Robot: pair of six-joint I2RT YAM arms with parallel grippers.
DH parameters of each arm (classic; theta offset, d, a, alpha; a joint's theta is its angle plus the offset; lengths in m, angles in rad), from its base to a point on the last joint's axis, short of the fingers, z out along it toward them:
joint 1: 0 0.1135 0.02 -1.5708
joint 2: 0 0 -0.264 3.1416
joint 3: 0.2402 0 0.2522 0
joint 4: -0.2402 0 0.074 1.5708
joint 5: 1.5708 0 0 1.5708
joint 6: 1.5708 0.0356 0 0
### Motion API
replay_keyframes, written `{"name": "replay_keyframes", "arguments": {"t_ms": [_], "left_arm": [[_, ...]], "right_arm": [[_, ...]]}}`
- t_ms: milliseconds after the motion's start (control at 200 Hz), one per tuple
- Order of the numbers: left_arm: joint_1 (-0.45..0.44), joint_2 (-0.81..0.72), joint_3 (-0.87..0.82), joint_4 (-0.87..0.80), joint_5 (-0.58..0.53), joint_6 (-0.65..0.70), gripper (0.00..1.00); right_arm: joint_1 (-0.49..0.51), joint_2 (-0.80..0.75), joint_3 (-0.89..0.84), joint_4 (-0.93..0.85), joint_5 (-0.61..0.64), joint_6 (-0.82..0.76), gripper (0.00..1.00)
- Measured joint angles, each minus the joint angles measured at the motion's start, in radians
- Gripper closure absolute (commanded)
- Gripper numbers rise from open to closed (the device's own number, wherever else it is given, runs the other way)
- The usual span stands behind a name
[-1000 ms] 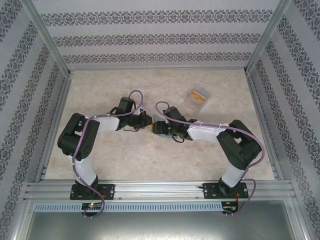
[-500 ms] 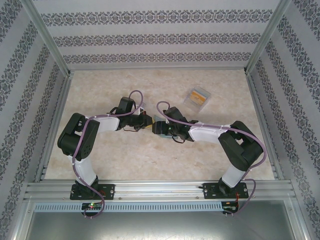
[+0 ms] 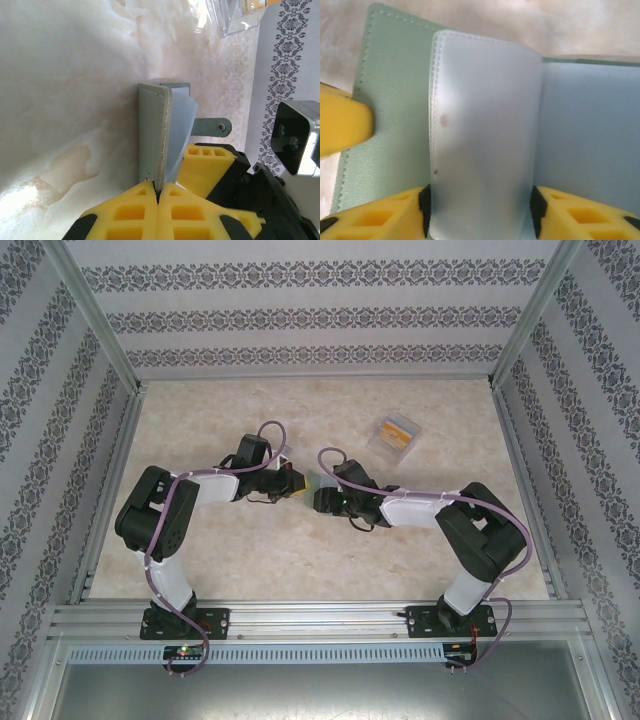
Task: Put the credit cards into the card holder
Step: Flip over the card slot in the card holder.
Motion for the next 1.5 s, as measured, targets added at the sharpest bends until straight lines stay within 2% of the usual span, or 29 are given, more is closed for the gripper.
{"name": "replay_keyframes", "arguments": {"t_ms": [85,360,525,585,724,904,1234,1499], "left_arm": [[0.0,0.0,0.0,0.001,0.0,0.0,1.0],[0.0,0.006,-0.002,0.003,0.0,0.0,1.0],[0.0,0.019,-0.011,0.004,-0.001,0.0,1.0],[0.0,0.023,-0.013,0.004,-0.001,0.0,0.99],[0.0,0.026,-0.019,0.011,0.0,-0.002,0.88],[0.001,0.026,-0.029,0.019,0.0,-0.003,0.82],[0.014,0.026,-0.034,0.021,0.0,-0.003,0.8],[0.014,0.03,-0.039,0.042,0.0,-0.011,0.8]], "right_arm": [[-0.002,-0.013,-0.009,-0.014,0.019,0.005,0.5],[-0.033,-0.088,-0.038,-0.073,0.09,0.01,0.43],[-0.05,-0.117,-0.044,-0.089,0.109,0.008,0.43],[-0.058,-0.116,-0.05,-0.089,0.098,0.008,0.44],[-0.061,-0.109,-0.052,-0.087,0.072,0.008,0.44],[-0.061,-0.103,-0.051,-0.087,0.05,0.005,0.44],[-0.061,-0.093,-0.044,-0.052,0.002,0.0,0.46],[-0.061,-0.071,-0.035,0.003,-0.05,0.005,0.42]]}}
